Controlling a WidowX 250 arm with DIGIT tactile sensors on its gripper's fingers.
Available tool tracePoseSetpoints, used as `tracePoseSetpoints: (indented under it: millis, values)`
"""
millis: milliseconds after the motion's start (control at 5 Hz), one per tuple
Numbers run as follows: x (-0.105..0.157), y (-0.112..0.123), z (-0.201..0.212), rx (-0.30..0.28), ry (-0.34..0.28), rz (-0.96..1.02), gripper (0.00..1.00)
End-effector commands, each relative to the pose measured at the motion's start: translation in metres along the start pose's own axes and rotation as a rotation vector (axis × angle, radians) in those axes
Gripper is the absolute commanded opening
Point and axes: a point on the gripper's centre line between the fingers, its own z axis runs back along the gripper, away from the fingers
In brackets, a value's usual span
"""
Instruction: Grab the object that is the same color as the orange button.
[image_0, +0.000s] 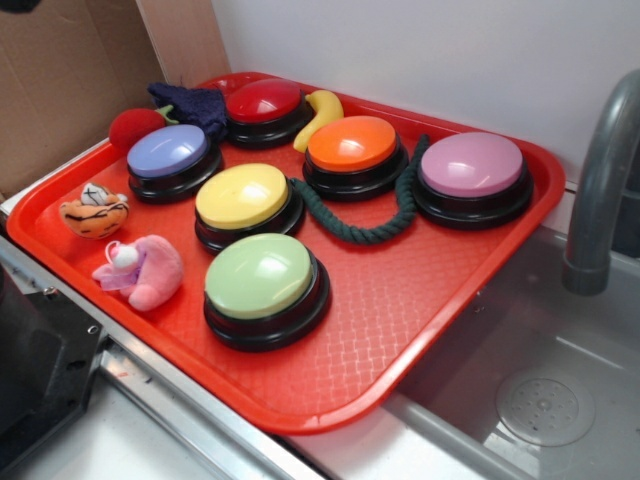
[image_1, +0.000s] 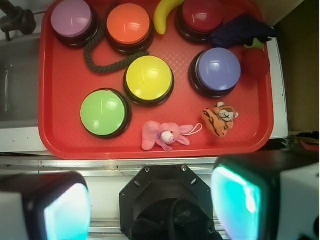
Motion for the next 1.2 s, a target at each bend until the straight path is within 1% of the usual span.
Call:
tracePoseSetpoints:
  millis: [0, 200, 400, 600, 800, 1000]
  values:
    - [0.000, 0.000, 0.000, 0.000, 0.000, 0.000, 1.00]
    - [0.003, 0.034, -0.017, -0.028, -0.017, 0.205, 1.00]
    - [0.007, 0.064, -0.047, -0.013, -0.071, 0.359, 1.00]
    - [0.007, 0.082, -0.074, 0.057, -0.083, 0.557, 1.00]
    - [0.007, 0.105, -0.115, 0.113, -0.088, 0.709, 1.00]
    - [0.003, 0.119, -0.146, 0.179, -0.131, 0.850, 1.00]
